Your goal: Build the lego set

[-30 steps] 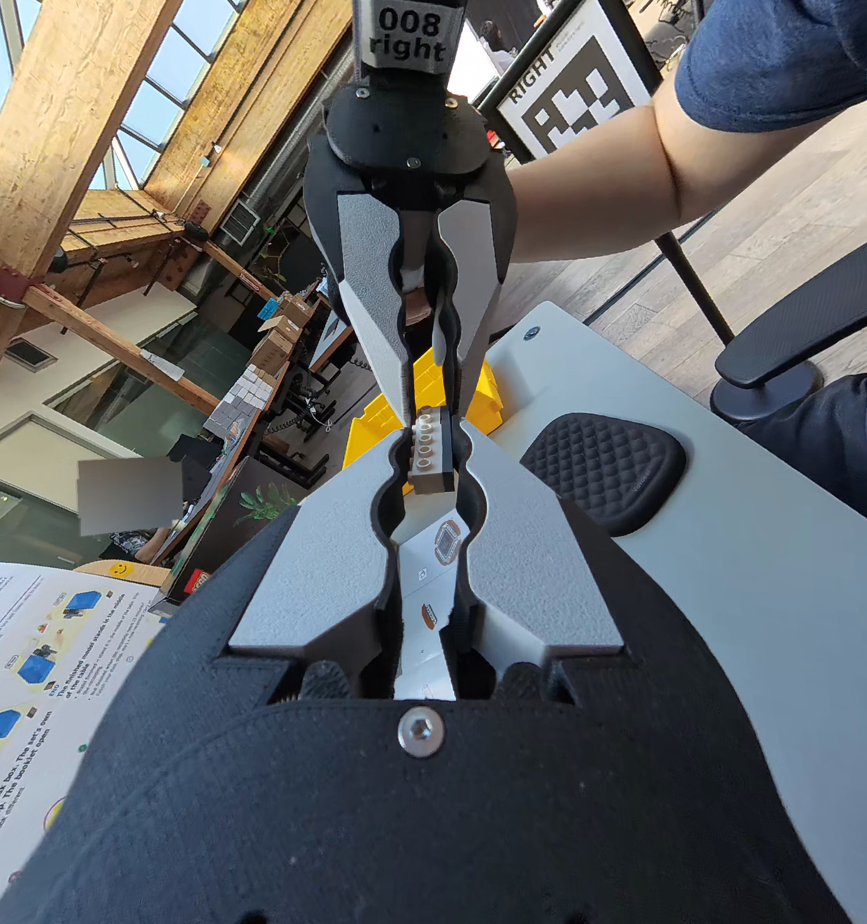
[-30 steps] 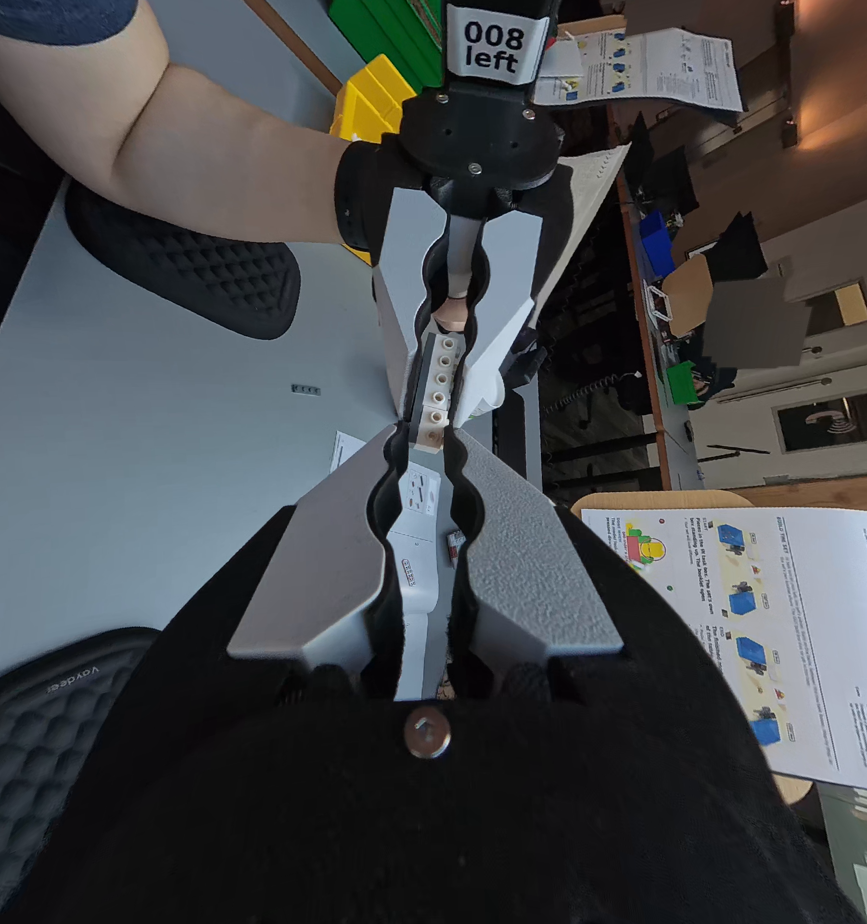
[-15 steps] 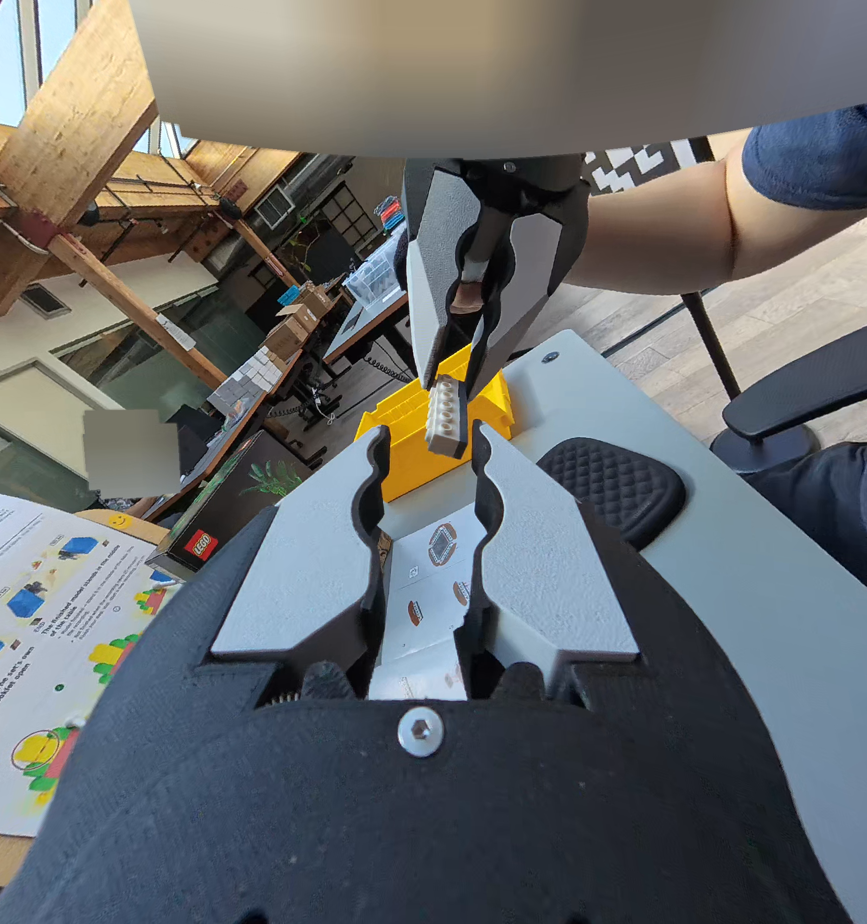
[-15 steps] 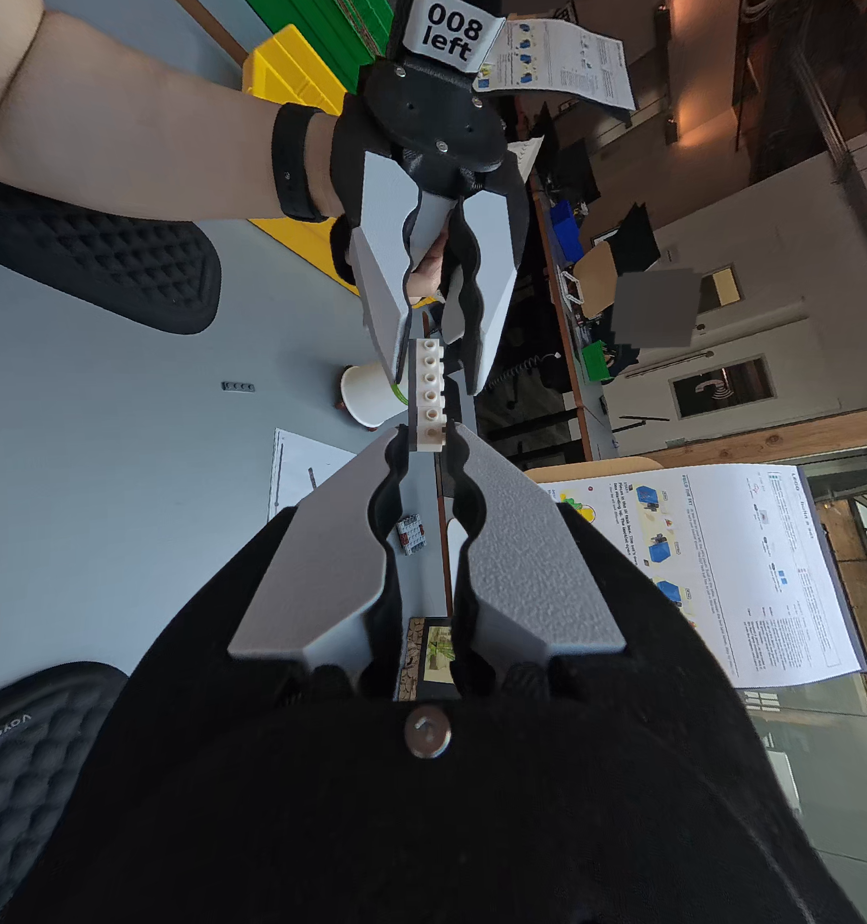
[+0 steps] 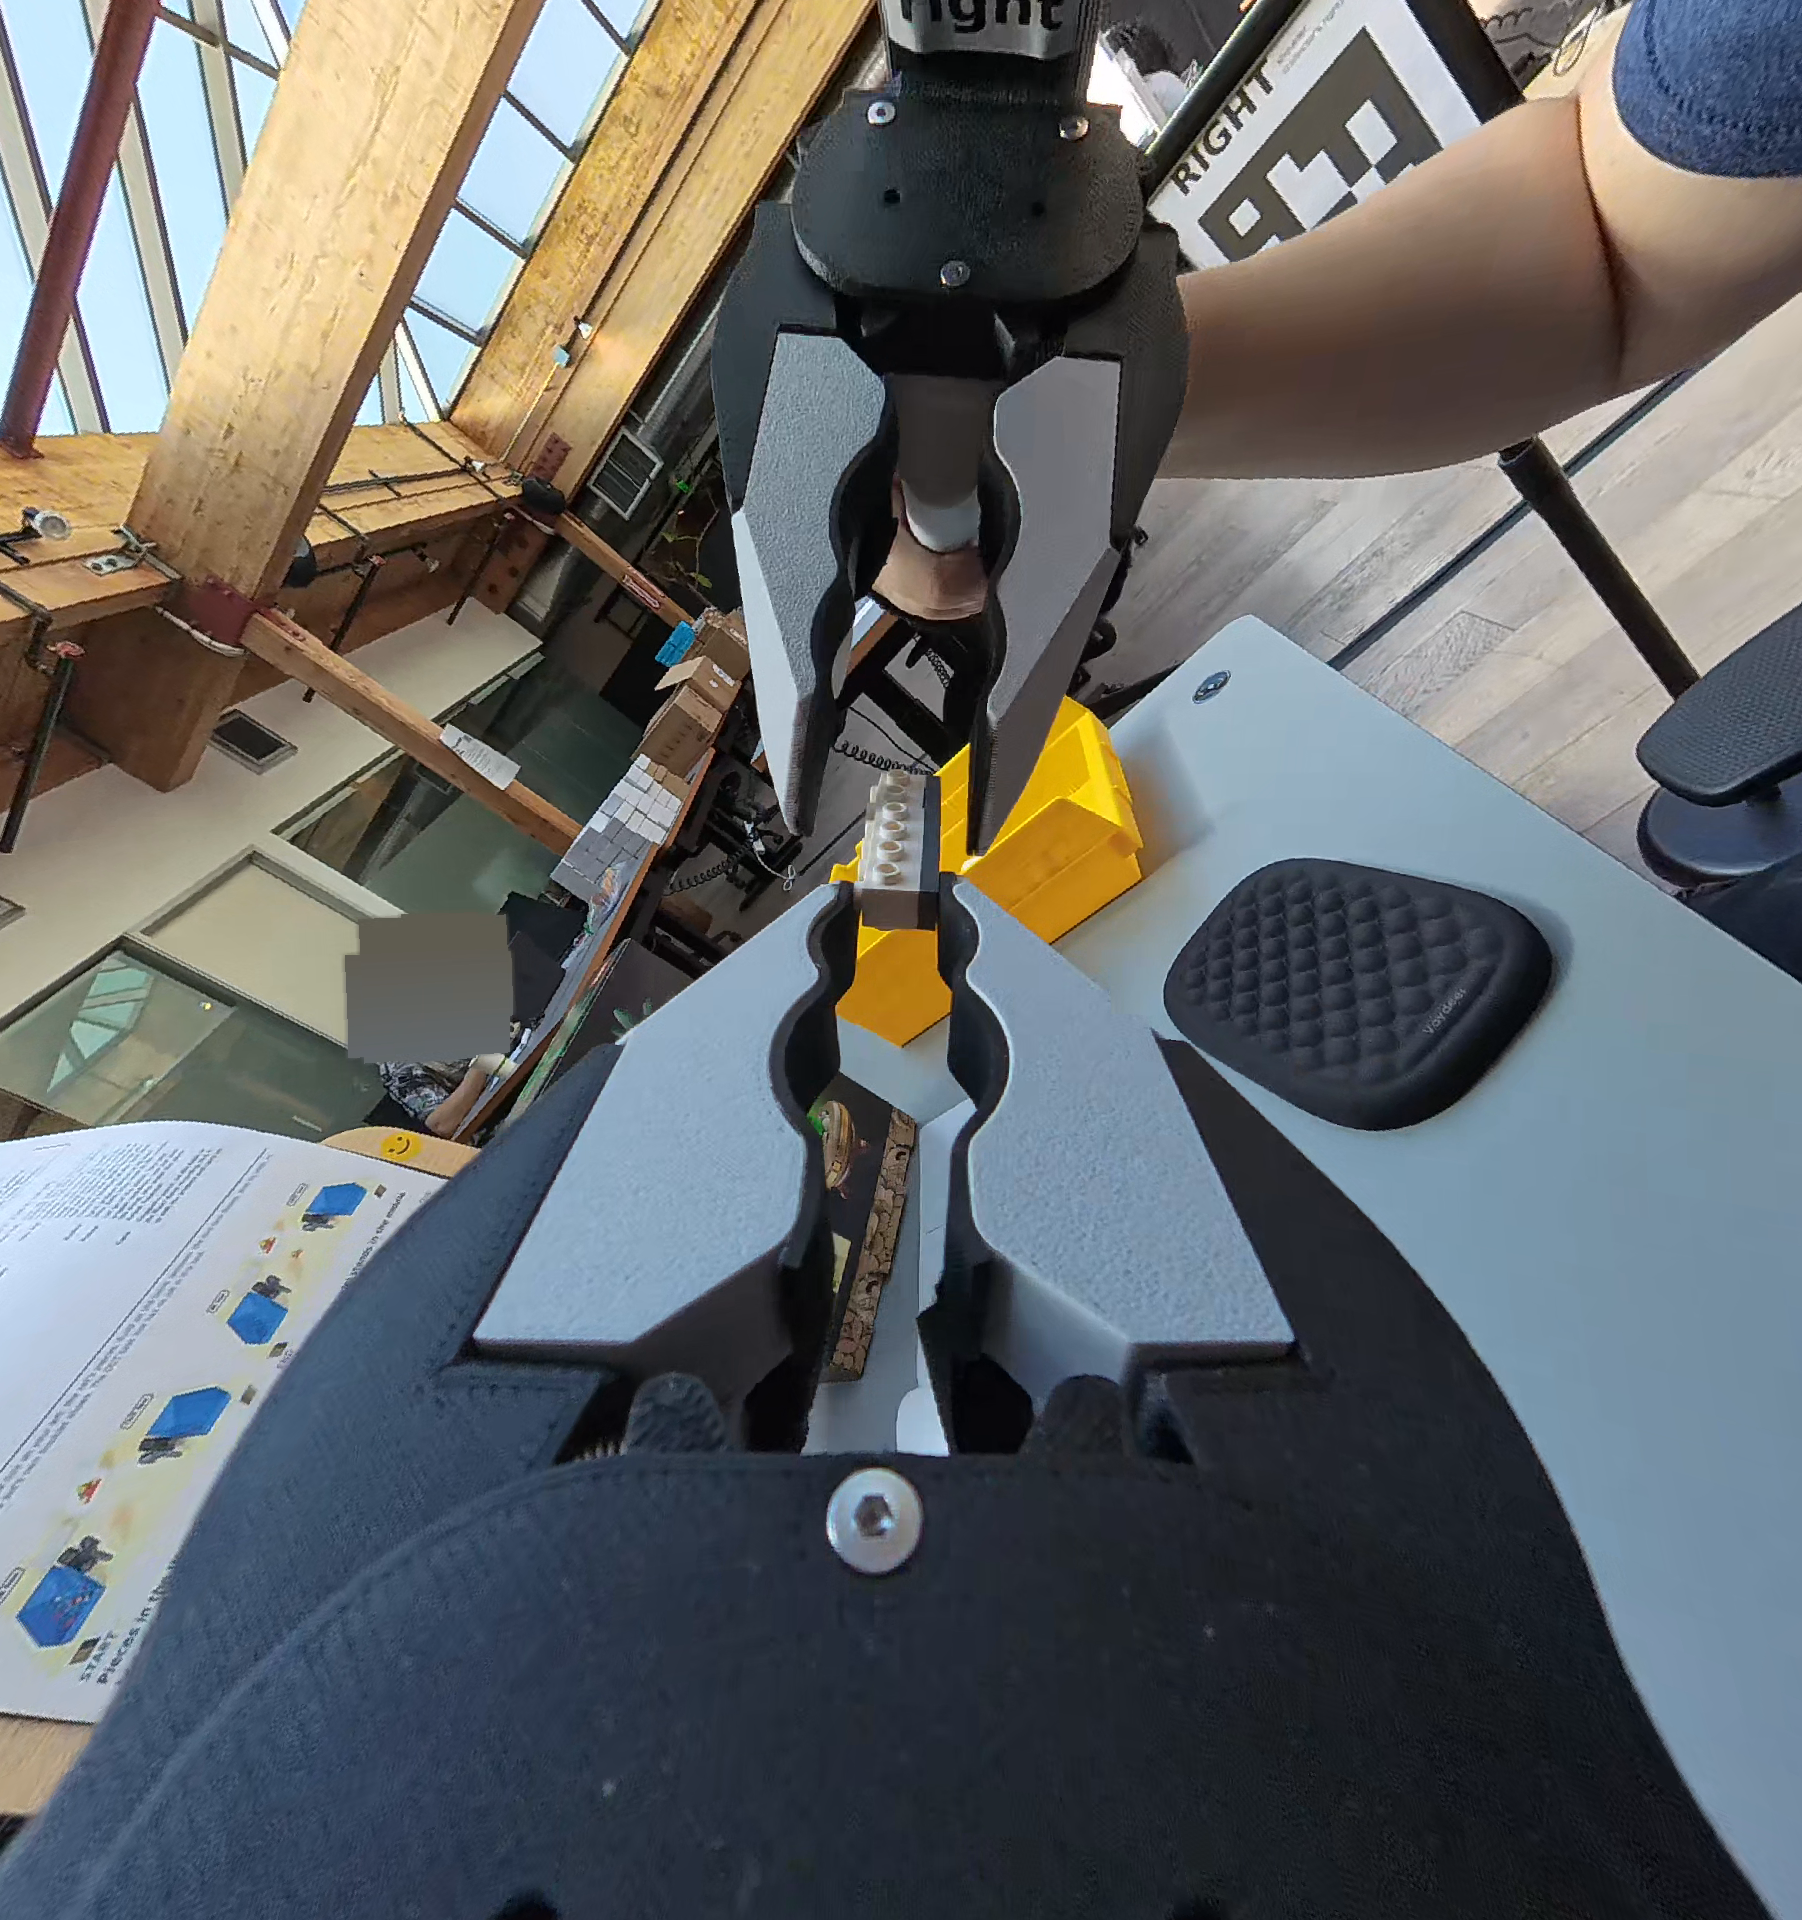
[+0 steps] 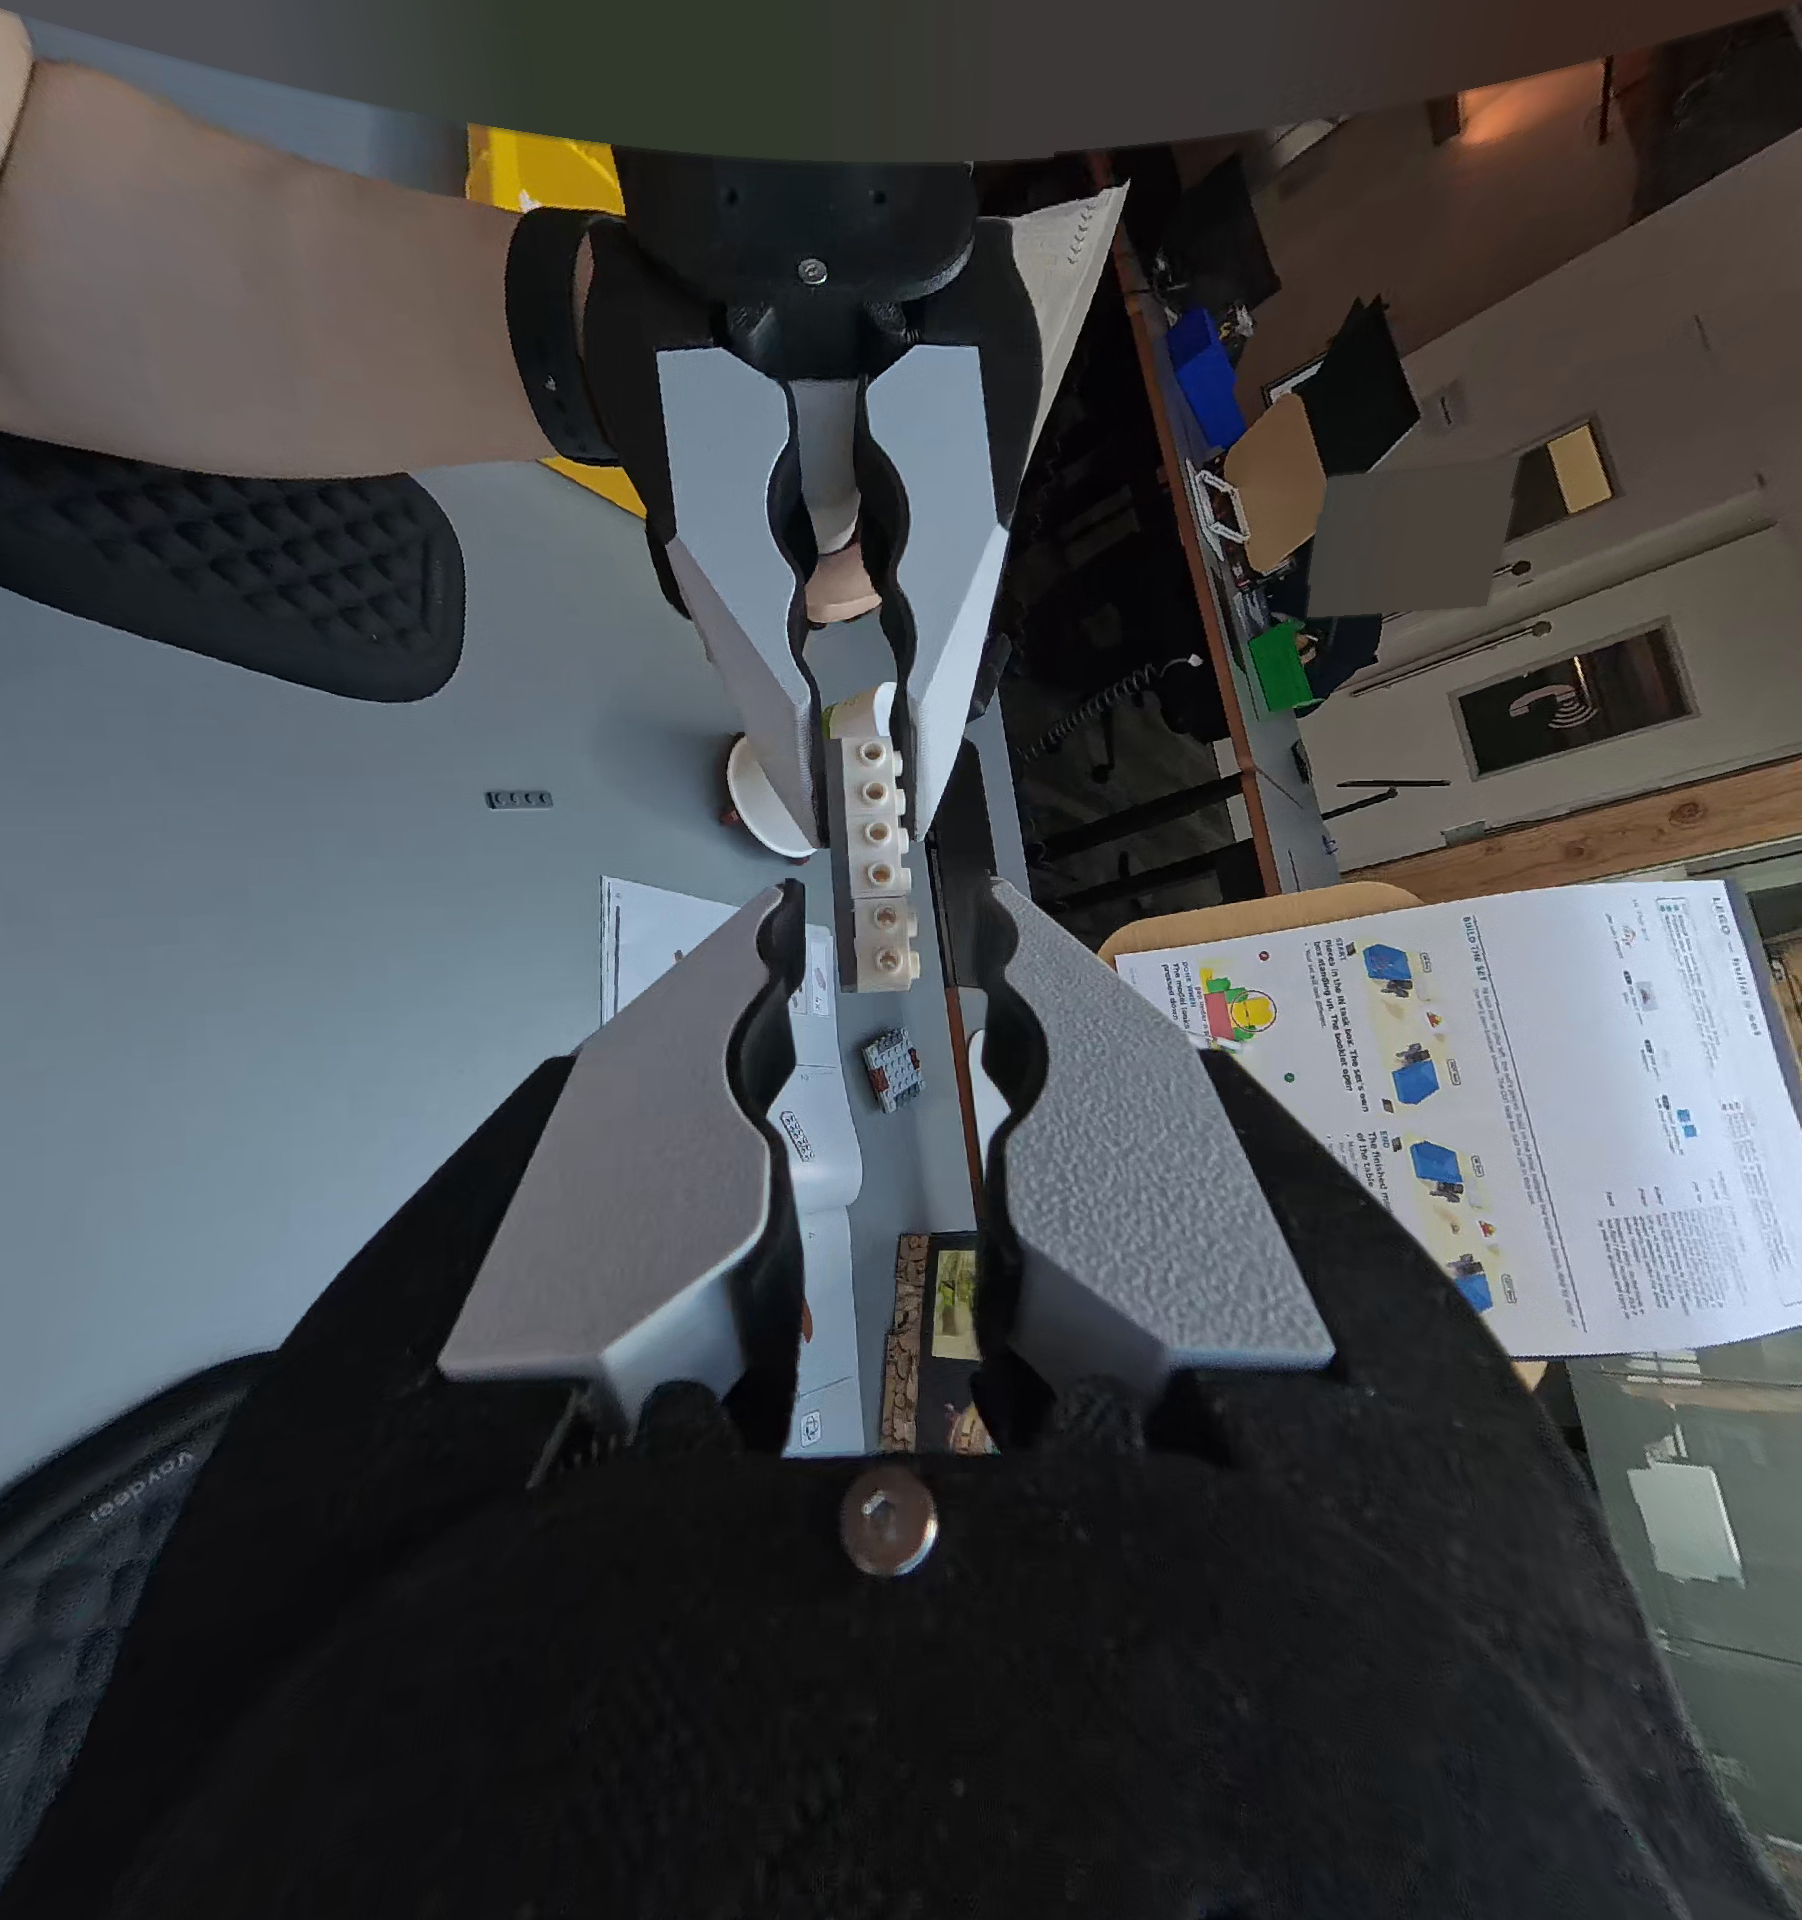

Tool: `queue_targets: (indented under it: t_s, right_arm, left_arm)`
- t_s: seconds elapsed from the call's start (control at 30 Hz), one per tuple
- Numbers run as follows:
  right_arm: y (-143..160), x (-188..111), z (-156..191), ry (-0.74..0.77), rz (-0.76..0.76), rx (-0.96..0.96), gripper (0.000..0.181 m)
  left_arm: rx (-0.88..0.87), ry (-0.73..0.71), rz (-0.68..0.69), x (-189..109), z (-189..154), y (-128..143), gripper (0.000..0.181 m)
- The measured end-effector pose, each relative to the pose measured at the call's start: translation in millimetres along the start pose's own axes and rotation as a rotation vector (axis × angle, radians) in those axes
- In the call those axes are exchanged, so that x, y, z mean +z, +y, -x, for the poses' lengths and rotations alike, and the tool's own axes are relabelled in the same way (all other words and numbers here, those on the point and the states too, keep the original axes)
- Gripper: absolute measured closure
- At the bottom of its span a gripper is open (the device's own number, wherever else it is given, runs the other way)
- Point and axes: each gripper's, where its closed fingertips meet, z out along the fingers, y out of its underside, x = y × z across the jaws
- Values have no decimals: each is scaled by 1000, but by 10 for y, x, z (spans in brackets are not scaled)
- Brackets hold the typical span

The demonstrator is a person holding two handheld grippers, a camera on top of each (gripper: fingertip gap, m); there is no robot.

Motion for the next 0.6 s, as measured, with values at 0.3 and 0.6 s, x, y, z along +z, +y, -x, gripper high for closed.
queue_targets:
  t_s: [0.3, 0.6]
  right_arm:
    - [193, 154, 25, 1, 206, -125, 167]
    - [294, 182, 18, 50, 271, -194, 169]
  left_arm:
    - [-1, 0, 8, 64, -21, -1, 169]
    - [6, 4, 49, 100, -36, 60, 169]
